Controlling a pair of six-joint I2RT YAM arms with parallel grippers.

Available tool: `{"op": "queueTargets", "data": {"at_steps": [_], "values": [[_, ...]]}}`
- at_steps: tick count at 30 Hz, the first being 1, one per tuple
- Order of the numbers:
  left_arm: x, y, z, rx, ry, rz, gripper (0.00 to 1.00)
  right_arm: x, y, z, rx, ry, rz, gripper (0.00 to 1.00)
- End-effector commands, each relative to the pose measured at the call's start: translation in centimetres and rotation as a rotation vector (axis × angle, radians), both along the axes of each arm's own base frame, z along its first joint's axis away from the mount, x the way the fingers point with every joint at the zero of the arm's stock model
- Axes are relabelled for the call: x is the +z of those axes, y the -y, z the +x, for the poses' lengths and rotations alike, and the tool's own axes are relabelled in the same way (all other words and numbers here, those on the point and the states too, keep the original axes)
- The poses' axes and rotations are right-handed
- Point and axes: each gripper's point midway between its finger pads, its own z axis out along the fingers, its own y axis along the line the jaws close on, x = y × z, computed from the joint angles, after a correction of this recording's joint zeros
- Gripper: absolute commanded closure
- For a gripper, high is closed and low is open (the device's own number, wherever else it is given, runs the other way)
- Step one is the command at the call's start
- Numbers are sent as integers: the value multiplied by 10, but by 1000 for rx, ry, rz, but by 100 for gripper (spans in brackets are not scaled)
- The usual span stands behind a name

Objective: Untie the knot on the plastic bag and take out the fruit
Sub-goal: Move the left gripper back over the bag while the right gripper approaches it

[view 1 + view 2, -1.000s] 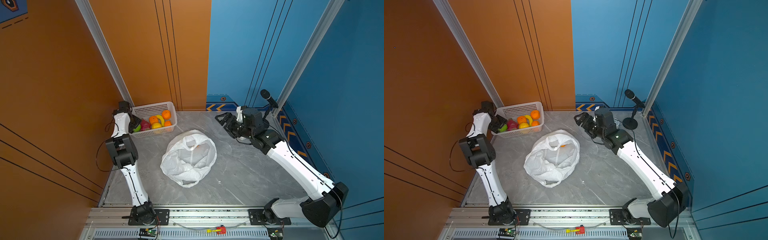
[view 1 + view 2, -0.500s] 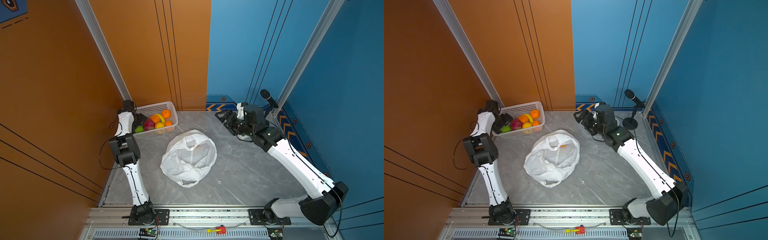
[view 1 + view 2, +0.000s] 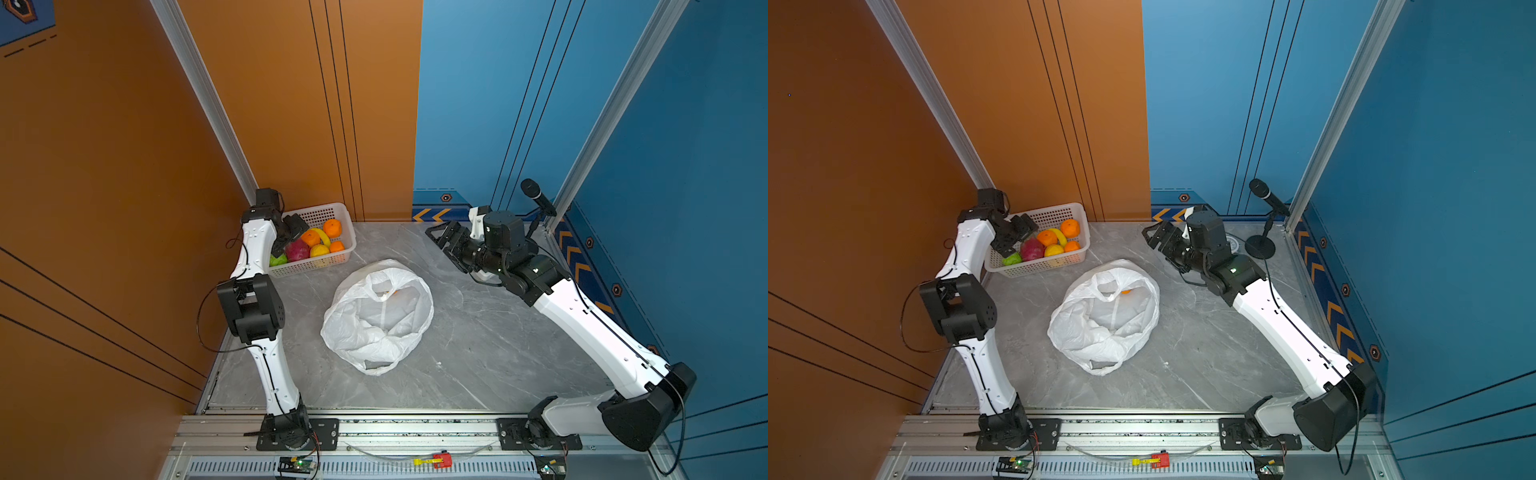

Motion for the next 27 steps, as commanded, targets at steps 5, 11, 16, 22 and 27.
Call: {"op": "queueTargets", "data": {"at_steps": [5,11,16,22,27], "values": [[51,84,-8,-220,191,-78,1,8,-2,-12,21,45,-27,11],[86,153,-44,-448,310,-32,1,-8,1,-19,37,65,-107,11],[86,196,-90,-740,353,160,3,-20,-1,-26,60,93,-172,14],[60,235,-151,-1092,372,248,3,-37,-7,-35,100,106,-249,17],[29,246,-177,-1249,291,341,3,-45,-14,-36,119,97,-256,17]]}}
